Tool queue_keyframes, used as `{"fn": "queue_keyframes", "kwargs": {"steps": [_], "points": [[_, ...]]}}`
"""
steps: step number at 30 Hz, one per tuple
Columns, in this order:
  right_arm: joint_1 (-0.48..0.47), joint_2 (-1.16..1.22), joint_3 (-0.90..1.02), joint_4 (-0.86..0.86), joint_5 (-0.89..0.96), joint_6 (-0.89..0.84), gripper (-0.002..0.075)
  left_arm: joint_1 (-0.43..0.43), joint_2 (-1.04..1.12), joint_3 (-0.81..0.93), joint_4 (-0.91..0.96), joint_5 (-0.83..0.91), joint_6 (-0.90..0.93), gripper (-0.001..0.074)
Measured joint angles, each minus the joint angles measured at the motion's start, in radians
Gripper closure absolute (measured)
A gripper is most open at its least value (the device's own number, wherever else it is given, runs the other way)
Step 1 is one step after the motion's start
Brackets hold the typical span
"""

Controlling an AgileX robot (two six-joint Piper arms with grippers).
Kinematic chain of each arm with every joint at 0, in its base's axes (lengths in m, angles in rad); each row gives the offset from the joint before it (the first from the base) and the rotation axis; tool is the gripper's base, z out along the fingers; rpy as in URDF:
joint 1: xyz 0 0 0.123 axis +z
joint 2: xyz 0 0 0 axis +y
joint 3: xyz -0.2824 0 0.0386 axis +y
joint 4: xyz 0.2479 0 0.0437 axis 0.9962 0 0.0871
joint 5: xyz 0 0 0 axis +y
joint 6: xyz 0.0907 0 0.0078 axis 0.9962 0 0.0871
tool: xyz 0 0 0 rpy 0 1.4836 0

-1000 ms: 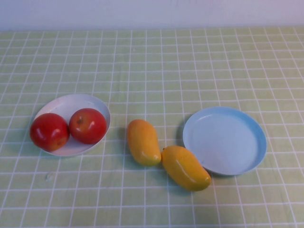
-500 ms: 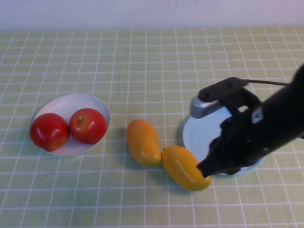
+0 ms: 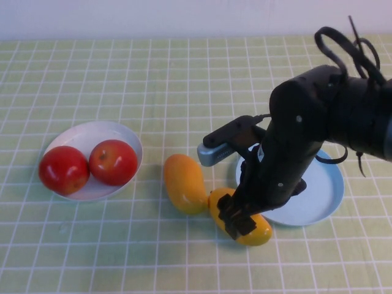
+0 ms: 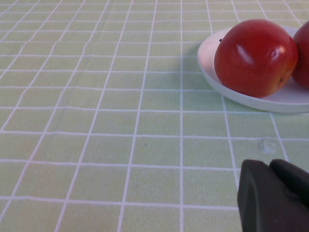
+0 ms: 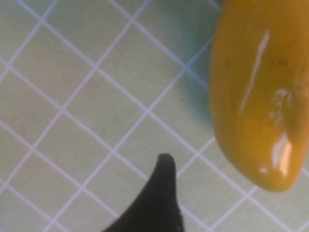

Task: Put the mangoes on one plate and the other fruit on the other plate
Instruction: Put another type of fruit in the right plate

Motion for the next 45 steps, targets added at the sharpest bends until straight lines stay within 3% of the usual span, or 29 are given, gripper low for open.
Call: {"fn": "queue_keyframes", "kwargs": {"steps": [14, 20, 25, 35, 45], "points": [[0.000, 0.152, -0.083, -0.014, -0.029, 0.023, 0.0061, 0.000, 0.000, 0.000, 0.000, 0.000, 0.000, 0.0733], [0.000, 0.195, -0.083, -0.010, -0.060, 0.023, 0.0116, 0.000, 0.000, 0.000, 0.000, 0.000, 0.000, 0.0733], [0.000, 0.198, -0.083, -0.008, -0.081, 0.023, 0.0230, 0.000, 0.000, 0.000, 0.000, 0.000, 0.000, 0.0733], [-0.002, 0.096, -0.083, -0.024, -0.072, 0.030, 0.0229, 0.000, 0.000, 0.000, 0.000, 0.000, 0.000, 0.0733], [-0.184, 0.059, -0.085, -0.091, -0.072, 0.158, 0.0229, 0.000, 0.000, 0.000, 0.000, 0.000, 0.000, 0.0733]]}}
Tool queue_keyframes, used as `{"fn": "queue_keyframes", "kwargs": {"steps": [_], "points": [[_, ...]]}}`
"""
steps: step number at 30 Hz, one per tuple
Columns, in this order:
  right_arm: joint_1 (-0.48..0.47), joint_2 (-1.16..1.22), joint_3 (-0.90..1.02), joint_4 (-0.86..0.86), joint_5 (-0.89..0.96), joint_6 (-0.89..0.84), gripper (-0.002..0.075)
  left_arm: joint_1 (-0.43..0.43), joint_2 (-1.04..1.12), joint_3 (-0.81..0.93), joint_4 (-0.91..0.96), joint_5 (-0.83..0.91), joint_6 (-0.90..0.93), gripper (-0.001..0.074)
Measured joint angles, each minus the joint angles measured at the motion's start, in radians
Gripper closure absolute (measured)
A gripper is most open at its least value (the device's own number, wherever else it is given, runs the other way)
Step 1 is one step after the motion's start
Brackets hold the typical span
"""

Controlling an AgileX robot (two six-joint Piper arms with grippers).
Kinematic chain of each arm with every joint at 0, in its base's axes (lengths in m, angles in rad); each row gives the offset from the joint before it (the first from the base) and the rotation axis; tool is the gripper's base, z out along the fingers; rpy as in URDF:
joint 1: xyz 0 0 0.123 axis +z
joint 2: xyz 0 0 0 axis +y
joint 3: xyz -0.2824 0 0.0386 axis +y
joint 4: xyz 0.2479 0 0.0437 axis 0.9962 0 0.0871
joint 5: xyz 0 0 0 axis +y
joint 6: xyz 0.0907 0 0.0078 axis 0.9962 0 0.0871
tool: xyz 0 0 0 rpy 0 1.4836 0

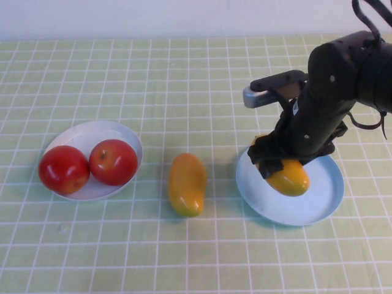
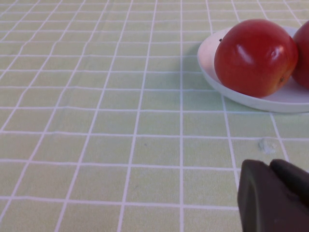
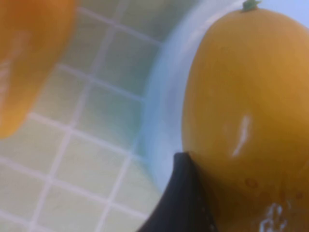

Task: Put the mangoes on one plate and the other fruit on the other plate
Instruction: Put another type of fruit in the right plate

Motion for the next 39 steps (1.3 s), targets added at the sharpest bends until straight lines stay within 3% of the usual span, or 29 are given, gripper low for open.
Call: {"fn": "queue_keyframes", "kwargs": {"steps": [10, 16, 22, 26, 31, 39], "points": [[-0.027, 0.102, 0.000, 0.027, -0.018, 0.010, 0.0223, 0.000, 0.000, 0.000, 0.000, 0.000, 0.000, 0.0733], [-0.027, 0.089, 0.000, 0.037, -0.018, 0.004, 0.0064, 0.000, 0.000, 0.000, 0.000, 0.000, 0.000, 0.0733], [-0.025, 0.013, -0.046, 0.015, 0.031, 0.042, 0.0045, 0.000, 0.000, 0.000, 0.000, 0.000, 0.000, 0.0733], [0.021, -0.017, -0.102, 0.010, 0.065, 0.133, 0.0046, 0.000, 0.000, 0.000, 0.000, 0.000, 0.000, 0.0733], [0.147, 0.006, -0.175, 0.043, 0.036, 0.224, 0.0052, 0.000, 0.000, 0.000, 0.000, 0.000, 0.000, 0.0733], [0.259, 0.205, -0.367, 0.043, 0.059, 0.356, 0.0053, 0.000, 0.000, 0.000, 0.001, 0.000, 0.000, 0.0733]]}}
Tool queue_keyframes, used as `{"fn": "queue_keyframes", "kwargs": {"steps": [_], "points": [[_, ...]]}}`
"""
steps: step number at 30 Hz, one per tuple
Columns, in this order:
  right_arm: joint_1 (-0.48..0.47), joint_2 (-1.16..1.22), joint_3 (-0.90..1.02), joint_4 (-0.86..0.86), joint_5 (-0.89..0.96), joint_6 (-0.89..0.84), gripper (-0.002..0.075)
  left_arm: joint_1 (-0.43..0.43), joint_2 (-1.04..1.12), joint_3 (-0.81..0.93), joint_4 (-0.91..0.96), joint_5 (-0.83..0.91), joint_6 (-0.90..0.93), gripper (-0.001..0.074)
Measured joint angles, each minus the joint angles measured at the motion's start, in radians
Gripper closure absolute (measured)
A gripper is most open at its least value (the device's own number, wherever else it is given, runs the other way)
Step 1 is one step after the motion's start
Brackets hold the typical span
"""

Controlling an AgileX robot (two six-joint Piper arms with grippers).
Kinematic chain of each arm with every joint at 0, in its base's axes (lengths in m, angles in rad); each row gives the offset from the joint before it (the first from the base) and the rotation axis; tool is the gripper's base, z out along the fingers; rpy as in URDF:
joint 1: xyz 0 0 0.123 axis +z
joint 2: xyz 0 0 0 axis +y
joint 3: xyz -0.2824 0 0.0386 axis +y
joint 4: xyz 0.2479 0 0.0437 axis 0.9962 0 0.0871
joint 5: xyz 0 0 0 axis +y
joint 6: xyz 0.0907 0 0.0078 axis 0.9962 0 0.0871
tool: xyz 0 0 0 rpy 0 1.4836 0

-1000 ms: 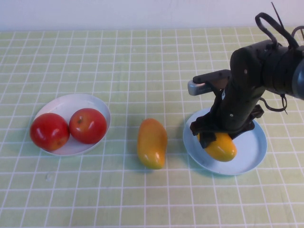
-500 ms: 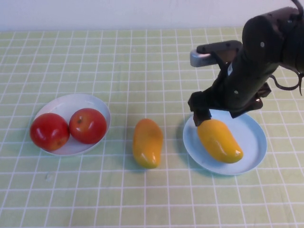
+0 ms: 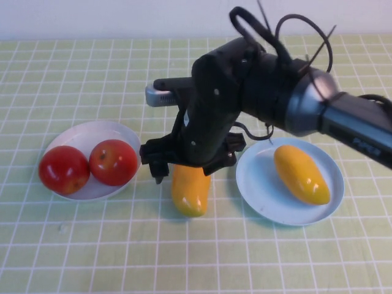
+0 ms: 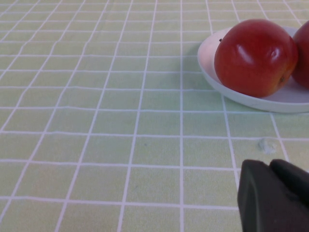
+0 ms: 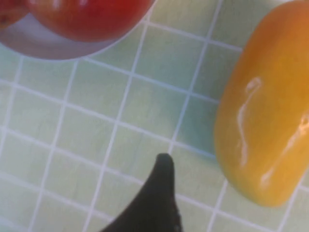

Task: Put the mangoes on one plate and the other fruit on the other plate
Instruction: Put another type of fruit in the right plate

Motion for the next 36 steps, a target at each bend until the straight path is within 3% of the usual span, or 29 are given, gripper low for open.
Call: {"fn": "queue_keyframes", "kwargs": {"steps": [6, 13, 19, 23, 30, 36], "points": [[0.000, 0.172, -0.189, -0.112, 0.137, 0.072, 0.0053, 0.000, 0.000, 0.000, 0.000, 0.000, 0.000, 0.0733], [0.000, 0.299, -0.315, -0.067, 0.156, 0.083, 0.0053, 0.000, 0.000, 0.000, 0.000, 0.000, 0.000, 0.0733], [-0.006, 0.333, -0.321, -0.042, 0.160, 0.071, 0.0063, 0.000, 0.000, 0.000, 0.000, 0.000, 0.000, 0.0733], [-0.014, 0.335, -0.325, -0.042, 0.160, 0.043, 0.0149, 0.000, 0.000, 0.000, 0.000, 0.000, 0.000, 0.0733], [-0.019, 0.302, -0.322, -0.042, 0.162, -0.034, 0.0148, 0.000, 0.000, 0.000, 0.000, 0.000, 0.000, 0.0733], [-0.027, 0.106, -0.191, -0.125, 0.162, -0.092, 0.0148, 0.000, 0.000, 0.000, 0.000, 0.000, 0.000, 0.0733]]}}
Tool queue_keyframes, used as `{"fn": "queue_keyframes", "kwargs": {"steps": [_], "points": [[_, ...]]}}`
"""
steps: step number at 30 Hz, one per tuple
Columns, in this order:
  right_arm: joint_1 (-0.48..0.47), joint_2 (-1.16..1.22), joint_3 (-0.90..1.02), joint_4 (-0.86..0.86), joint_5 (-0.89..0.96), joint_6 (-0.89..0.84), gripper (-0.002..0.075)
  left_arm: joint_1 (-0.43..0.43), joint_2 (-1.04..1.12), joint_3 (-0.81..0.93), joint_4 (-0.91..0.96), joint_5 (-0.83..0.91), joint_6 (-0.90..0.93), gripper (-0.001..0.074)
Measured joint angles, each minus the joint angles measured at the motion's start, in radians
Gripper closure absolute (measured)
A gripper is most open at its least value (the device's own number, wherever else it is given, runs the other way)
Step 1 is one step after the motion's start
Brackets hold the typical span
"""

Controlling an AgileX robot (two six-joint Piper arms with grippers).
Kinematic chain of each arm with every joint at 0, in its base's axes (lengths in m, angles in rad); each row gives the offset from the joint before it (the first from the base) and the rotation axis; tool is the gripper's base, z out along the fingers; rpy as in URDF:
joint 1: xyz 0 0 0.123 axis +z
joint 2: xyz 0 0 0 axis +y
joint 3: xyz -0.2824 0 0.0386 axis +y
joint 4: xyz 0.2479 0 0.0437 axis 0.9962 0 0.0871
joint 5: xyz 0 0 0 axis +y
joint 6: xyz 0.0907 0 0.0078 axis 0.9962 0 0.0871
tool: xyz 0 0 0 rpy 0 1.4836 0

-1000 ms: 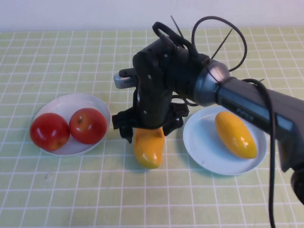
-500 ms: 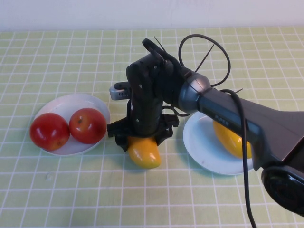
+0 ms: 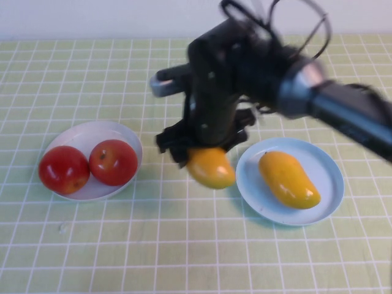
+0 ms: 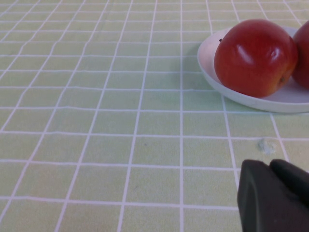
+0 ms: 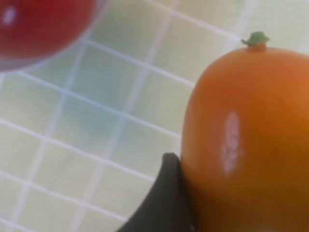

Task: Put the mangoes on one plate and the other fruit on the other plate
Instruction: Put another type of fruit in the right plate

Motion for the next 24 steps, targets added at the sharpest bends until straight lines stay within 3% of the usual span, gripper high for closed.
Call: {"fn": "queue_keyframes", "kwargs": {"steps": [7, 13, 24], "points": [[-0.077, -0.196, 0.211, -0.090, 0.006, -0.007, 0.0148, 0.000, 0.000, 0.000, 0.000, 0.000, 0.000, 0.0733], [-0.155, -0.205, 0.249, -0.123, 0.006, -0.007, 0.0148, 0.000, 0.000, 0.000, 0.000, 0.000, 0.000, 0.0733], [-0.162, -0.140, 0.276, -0.081, 0.004, -0.055, 0.0148, 0.000, 0.000, 0.000, 0.000, 0.000, 0.000, 0.0733]]}}
